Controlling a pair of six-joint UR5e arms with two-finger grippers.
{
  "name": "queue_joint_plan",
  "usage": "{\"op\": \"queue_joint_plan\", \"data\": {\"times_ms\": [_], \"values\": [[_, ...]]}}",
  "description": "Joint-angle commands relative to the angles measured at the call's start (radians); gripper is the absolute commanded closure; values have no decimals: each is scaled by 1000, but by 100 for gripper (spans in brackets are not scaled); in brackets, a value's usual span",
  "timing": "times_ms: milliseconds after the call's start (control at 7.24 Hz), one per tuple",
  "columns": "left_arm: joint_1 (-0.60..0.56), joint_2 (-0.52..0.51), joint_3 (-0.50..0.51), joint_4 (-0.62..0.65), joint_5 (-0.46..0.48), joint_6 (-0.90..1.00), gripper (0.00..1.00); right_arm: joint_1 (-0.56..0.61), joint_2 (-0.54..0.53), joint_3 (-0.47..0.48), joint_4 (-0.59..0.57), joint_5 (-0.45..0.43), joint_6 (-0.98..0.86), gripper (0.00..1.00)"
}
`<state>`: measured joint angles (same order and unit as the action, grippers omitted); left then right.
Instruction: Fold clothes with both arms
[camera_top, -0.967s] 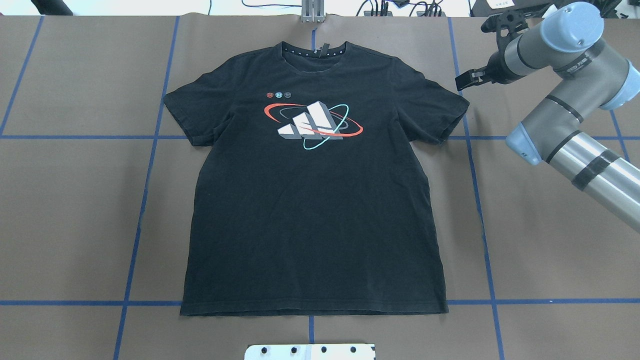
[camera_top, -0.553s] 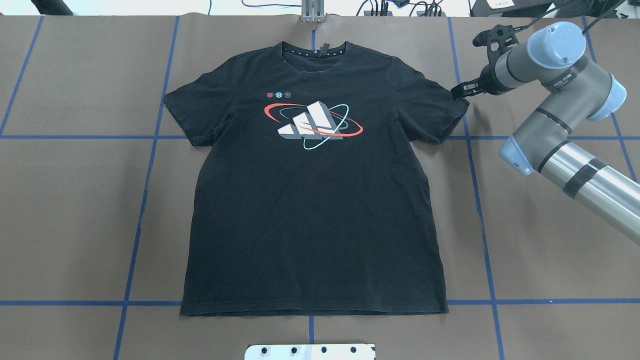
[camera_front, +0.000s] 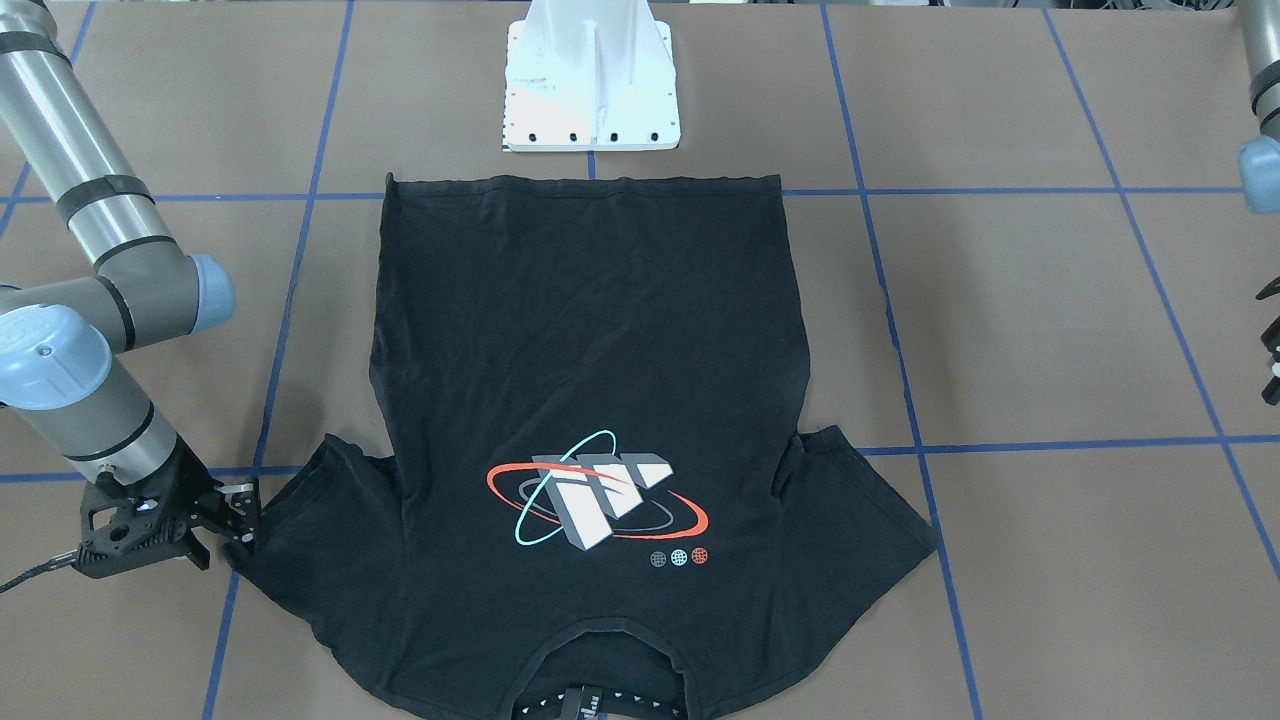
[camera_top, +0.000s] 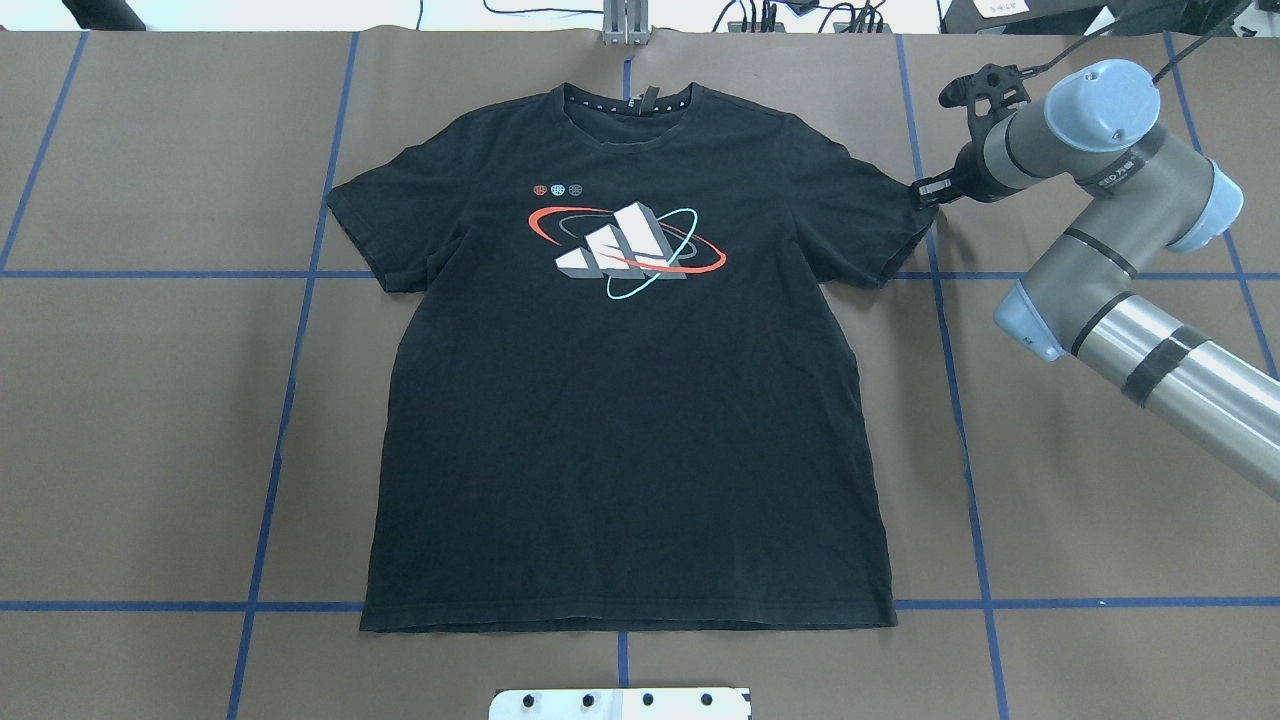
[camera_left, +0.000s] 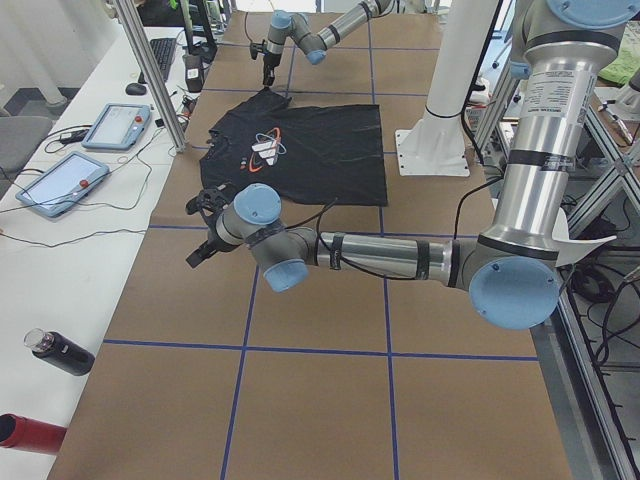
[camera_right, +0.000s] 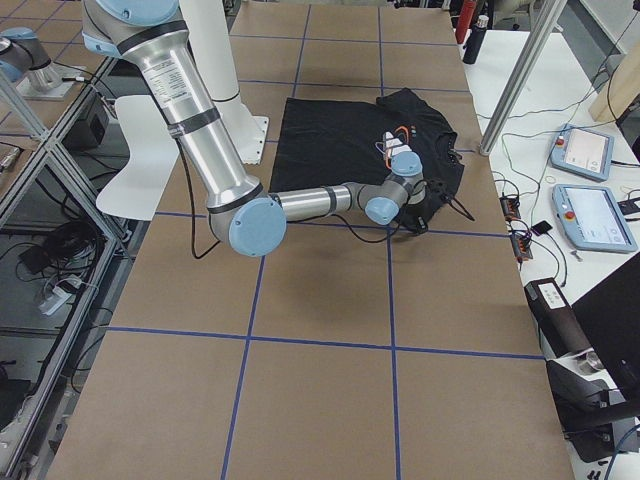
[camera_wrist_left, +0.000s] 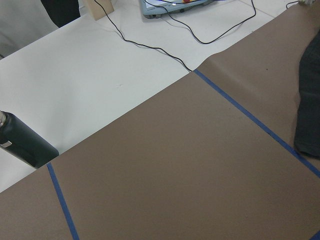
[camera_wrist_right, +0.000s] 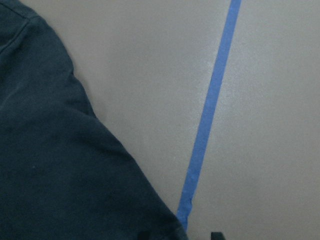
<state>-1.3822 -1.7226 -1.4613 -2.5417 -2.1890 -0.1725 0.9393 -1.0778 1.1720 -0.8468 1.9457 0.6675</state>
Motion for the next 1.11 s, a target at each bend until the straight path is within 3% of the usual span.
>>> {"op": "queue_joint_plan", "data": {"times_ms": [0, 138, 276, 691, 967], "values": [[0, 0, 1, 0, 0, -1, 0, -2, -1, 0, 0, -7, -2, 70], [0, 0, 1, 0, 0, -1, 0, -2, -2, 0, 0, -7, -3, 93], [0, 0, 1, 0, 0, -1, 0, -2, -5, 3, 3, -7, -5, 100], [0, 0, -1, 0, 0, -1, 0, 1, 21, 72, -17, -19, 80, 100], [0, -2, -1, 0, 0, -1, 0, -13, 111, 173, -215, -46, 220, 100]]}}
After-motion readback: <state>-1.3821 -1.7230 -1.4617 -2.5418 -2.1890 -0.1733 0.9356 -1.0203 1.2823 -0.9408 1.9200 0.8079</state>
